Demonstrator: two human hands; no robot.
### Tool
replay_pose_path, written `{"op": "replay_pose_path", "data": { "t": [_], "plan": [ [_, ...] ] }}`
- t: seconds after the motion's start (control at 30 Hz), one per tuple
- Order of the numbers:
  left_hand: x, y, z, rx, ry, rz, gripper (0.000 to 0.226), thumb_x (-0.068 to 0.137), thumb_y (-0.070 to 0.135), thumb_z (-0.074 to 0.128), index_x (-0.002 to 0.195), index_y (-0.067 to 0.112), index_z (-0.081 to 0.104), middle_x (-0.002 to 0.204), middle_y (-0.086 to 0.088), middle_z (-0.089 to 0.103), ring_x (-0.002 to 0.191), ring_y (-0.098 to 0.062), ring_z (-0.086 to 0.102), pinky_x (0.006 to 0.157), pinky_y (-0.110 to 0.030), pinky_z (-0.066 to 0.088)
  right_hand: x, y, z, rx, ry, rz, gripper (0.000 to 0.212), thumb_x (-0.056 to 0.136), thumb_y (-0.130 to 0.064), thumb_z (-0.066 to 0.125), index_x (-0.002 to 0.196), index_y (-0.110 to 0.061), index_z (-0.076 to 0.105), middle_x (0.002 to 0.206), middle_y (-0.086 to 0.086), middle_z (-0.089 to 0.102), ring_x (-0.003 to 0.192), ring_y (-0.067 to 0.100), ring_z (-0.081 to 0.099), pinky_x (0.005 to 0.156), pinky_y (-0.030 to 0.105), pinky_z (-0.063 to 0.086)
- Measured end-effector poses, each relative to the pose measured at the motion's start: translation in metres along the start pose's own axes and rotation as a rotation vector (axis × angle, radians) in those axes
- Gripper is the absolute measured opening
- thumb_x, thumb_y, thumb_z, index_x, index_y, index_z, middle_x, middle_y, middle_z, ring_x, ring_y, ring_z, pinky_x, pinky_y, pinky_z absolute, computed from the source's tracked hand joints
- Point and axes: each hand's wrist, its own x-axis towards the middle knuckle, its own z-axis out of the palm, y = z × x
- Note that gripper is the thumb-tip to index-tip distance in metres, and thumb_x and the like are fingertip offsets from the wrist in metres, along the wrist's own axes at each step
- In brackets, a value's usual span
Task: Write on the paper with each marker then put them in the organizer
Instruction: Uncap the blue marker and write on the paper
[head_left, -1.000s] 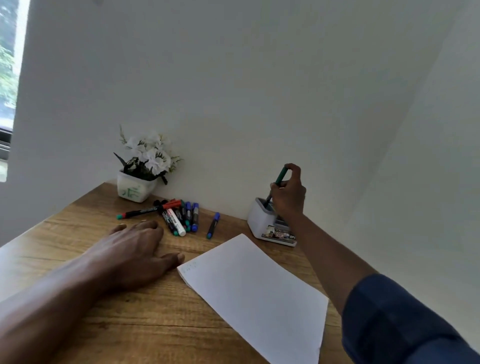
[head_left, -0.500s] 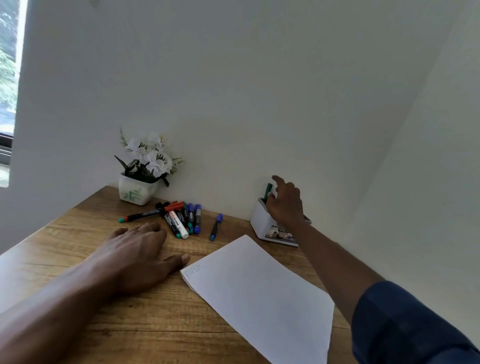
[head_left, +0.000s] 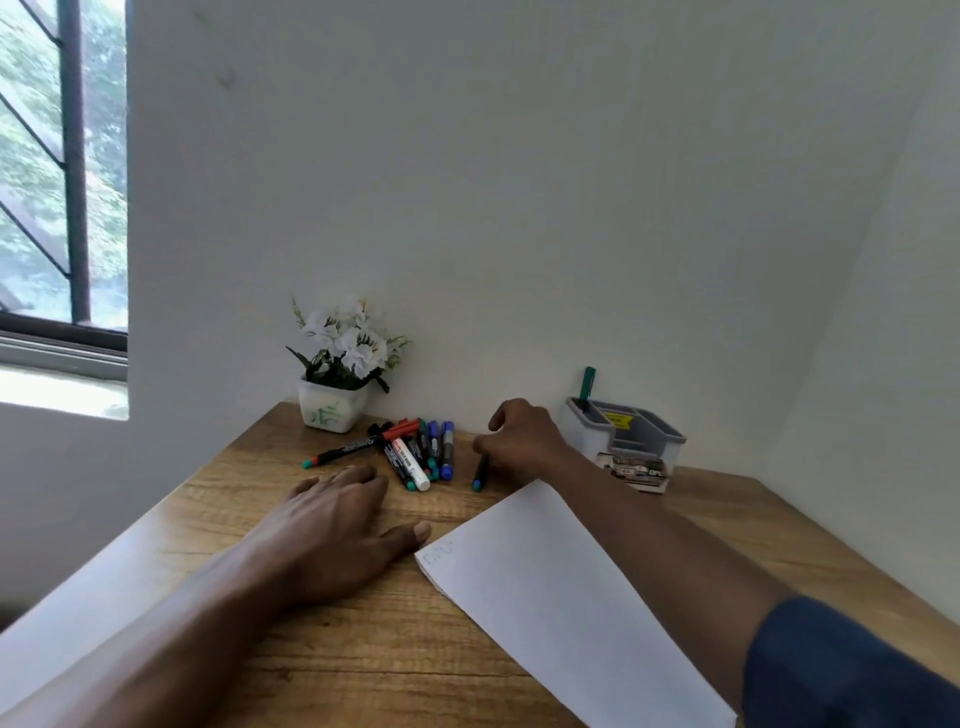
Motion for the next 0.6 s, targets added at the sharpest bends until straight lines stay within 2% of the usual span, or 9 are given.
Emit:
{"op": "replay_pose_path", "data": {
  "t": [0.1,0.23,0.3,0.43,0.5,0.6],
  "plan": [
    [0.002,-0.001,0.002,-0.001,0.003,-0.014,0.087,0.089,0.080,0.033,0.158,0.026,0.029,0.168,0.006,0.018,0.153,-0.013,0.023,0.124,-0.037,0.021,0.008,0.001,0.006,0.000,-0.076,0.084,0.047,0.077,-0.019,0.077,0.119,-0.006,0.061,0.114,0.014,0.065,0.102,0.028,0.066,0.090,0.043,0.059],
    [0.003,-0.001,0.003,-0.004,0.011,-0.029,0.090,0.088,0.082,0.033,0.159,0.027,0.028,0.169,0.008,0.016,0.153,-0.013,0.021,0.125,-0.039,0.020,0.015,0.008,-0.001,0.218,-0.086,0.161,0.074,0.068,-0.016,0.081,0.134,-0.011,0.048,0.120,0.014,0.061,0.105,0.029,0.068,0.086,0.043,0.061],
    [0.003,0.000,0.002,0.003,0.018,-0.035,0.090,0.088,0.081,0.034,0.159,0.027,0.027,0.169,0.008,0.015,0.153,-0.013,0.020,0.125,-0.039,0.020,0.013,0.013,-0.007,0.357,-0.049,0.167,0.079,0.065,-0.012,0.081,0.136,-0.014,0.048,0.117,0.016,0.064,0.099,0.029,0.070,0.080,0.041,0.063],
    [0.002,0.003,0.001,-0.007,0.030,-0.035,0.086,0.089,0.080,0.036,0.156,0.028,0.032,0.168,0.007,0.018,0.152,-0.013,0.023,0.124,-0.038,0.022,-0.001,0.011,-0.017,0.502,0.046,0.103,0.067,0.065,-0.012,0.086,0.126,-0.016,0.058,0.101,0.016,0.071,0.087,0.027,0.074,0.075,0.041,0.064],
    [0.000,0.004,0.000,-0.013,0.035,-0.031,0.083,0.089,0.080,0.037,0.154,0.028,0.036,0.168,0.007,0.020,0.152,-0.013,0.025,0.122,-0.039,0.022,-0.013,0.002,-0.025,0.628,0.126,0.066,0.054,0.069,-0.014,0.086,0.118,-0.018,0.064,0.097,0.013,0.074,0.076,0.022,0.071,0.066,0.034,0.058],
    [-0.001,0.005,-0.002,-0.011,0.039,-0.029,0.079,0.090,0.077,0.039,0.151,0.028,0.040,0.167,0.006,0.023,0.151,-0.014,0.027,0.122,-0.041,0.023,-0.045,-0.011,-0.037,0.755,0.199,-0.057,0.029,0.079,-0.010,0.079,0.107,-0.015,0.074,0.088,0.006,0.075,0.075,0.016,0.066,0.068,0.029,0.055]
  ]
}}
